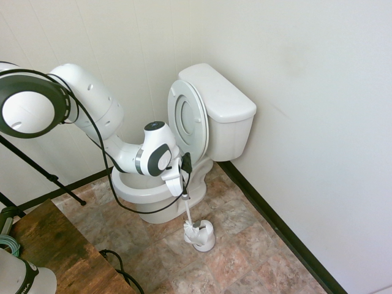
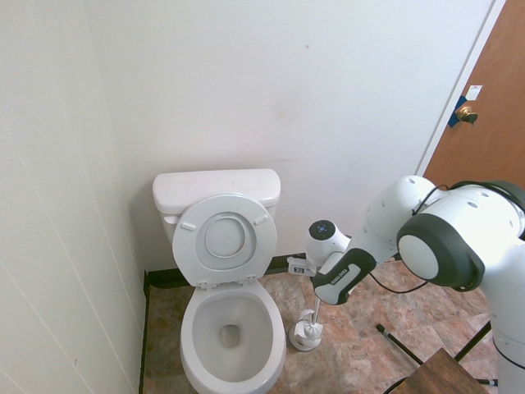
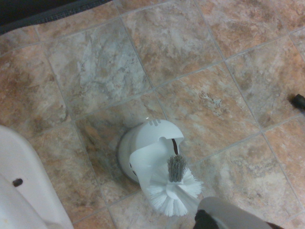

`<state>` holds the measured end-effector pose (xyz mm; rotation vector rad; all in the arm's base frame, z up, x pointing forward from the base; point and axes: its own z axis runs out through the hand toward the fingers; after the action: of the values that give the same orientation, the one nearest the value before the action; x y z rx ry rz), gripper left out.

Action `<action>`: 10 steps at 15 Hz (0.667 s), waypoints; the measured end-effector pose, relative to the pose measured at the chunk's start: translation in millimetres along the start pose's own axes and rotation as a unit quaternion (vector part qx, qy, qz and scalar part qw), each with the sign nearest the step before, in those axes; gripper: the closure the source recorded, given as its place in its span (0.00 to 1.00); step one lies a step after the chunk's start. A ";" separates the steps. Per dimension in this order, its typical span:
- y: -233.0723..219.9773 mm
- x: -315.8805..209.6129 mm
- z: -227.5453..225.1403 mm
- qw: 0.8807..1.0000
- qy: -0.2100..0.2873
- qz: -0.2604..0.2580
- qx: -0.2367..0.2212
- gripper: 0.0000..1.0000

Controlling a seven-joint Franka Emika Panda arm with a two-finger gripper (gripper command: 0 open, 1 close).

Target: Clean the toilet

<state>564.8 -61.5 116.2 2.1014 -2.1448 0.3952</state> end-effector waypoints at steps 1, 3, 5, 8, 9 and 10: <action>-4.4 0.1 8.6 1.000 -0.002 0.003 -0.002 1.00; -12.8 -1.2 26.8 1.000 -0.004 0.007 -0.006 1.00; -19.1 -2.4 48.5 1.000 -0.006 0.009 -0.013 1.00; -31.1 4.5 76.6 1.000 -0.006 0.015 -0.025 1.00; -36.5 7.1 84.1 0.999 -0.006 0.017 -0.028 1.00; -41.1 7.5 91.6 0.999 -0.006 0.017 -0.032 1.00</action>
<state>614.7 -93.0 34.6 2.0406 -2.1728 0.3128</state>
